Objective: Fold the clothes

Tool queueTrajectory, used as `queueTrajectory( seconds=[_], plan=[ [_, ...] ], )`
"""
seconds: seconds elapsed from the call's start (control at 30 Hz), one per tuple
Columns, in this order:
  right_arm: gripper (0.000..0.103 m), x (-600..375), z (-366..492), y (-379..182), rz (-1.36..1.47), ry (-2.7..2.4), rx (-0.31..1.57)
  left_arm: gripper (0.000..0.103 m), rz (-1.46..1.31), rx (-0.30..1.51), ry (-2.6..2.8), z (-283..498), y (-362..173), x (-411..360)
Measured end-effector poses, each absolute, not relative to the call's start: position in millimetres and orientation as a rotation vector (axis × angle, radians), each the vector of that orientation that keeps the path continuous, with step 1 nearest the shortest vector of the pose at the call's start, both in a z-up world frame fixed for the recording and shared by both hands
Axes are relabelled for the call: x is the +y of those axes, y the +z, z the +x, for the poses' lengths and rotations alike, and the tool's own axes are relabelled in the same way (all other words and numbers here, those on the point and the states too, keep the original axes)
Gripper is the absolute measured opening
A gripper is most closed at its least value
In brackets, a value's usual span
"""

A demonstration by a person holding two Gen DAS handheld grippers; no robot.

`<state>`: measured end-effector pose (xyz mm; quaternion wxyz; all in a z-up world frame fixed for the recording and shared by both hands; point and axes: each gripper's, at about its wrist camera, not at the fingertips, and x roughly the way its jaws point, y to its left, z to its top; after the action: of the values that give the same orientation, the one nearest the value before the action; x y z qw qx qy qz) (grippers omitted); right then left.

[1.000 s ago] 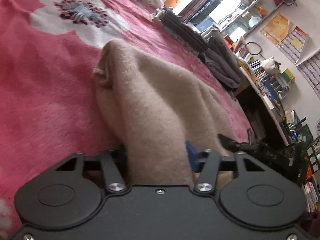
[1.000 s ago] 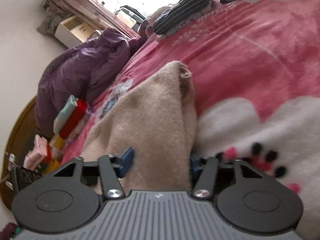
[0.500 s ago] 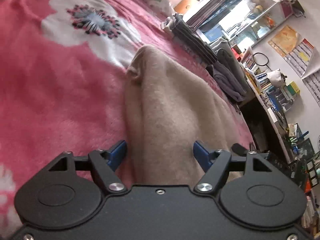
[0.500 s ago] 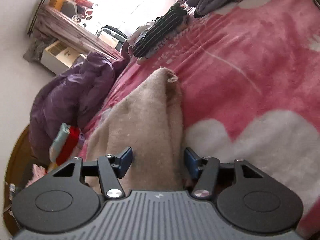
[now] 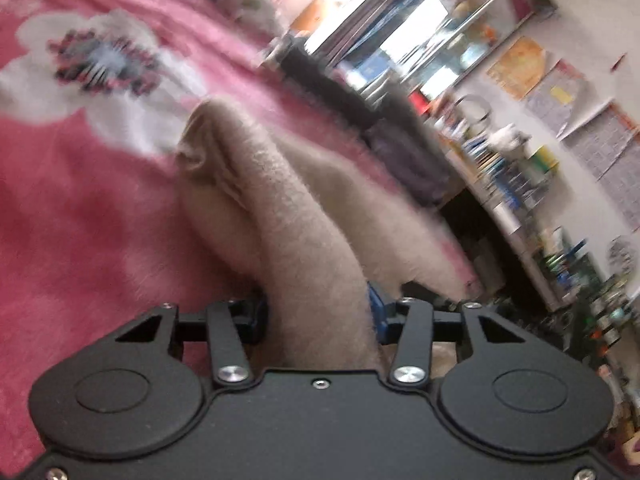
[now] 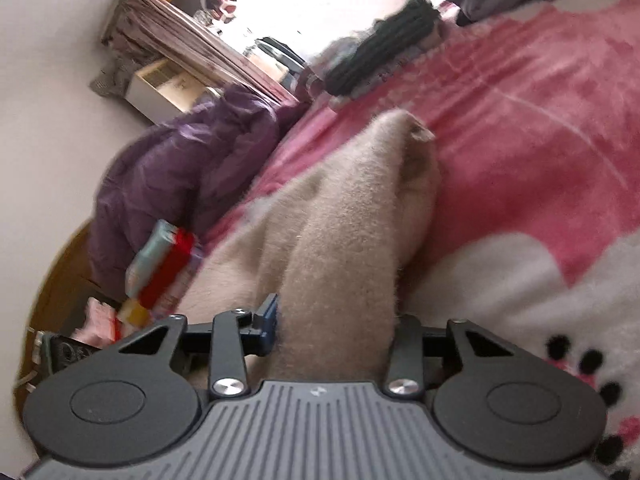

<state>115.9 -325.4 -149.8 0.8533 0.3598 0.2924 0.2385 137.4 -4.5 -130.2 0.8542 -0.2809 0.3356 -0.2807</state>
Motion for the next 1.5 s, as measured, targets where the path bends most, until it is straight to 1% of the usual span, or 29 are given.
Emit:
queueTrajectory(
  seconds=[0.13,0.23,0.57,0.7,1.03,1.23,1.37,1.47,1.5],
  plan=[
    [0.04,-340,114,-138,0.809,0.536,0.54,0.045,-0.653,0.615,-0.642,134,-114,1],
    [0.04,-351,117,-132,0.827,0.547,0.507,0.045,-0.623,0.584,-0.671,135,-103,-7],
    [0.04,-394,136,-120,0.811,0.504,0.423,0.045,-0.624,0.589,-0.758,177,-90,-53],
    [0.04,-430,128,-115,0.841,0.415,0.35,0.045,-0.617,0.612,-0.863,206,-87,-92],
    [0.04,-502,99,-114,0.881,0.121,0.138,0.045,-0.435,0.666,-1.151,290,-61,-212],
    [0.04,-529,94,-114,0.853,0.004,0.031,0.045,-0.435,0.663,-1.251,320,-56,-254],
    [0.04,-539,102,-119,0.875,-0.026,0.019,0.045,-0.46,0.659,-1.298,337,-54,-275],
    [0.04,-544,117,-125,0.889,-0.004,0.073,0.045,-0.522,0.636,-1.243,327,-77,-256],
    [0.039,-545,127,-128,0.878,0.004,0.117,0.045,-0.554,0.641,-1.2,324,-89,-247]
  ],
)
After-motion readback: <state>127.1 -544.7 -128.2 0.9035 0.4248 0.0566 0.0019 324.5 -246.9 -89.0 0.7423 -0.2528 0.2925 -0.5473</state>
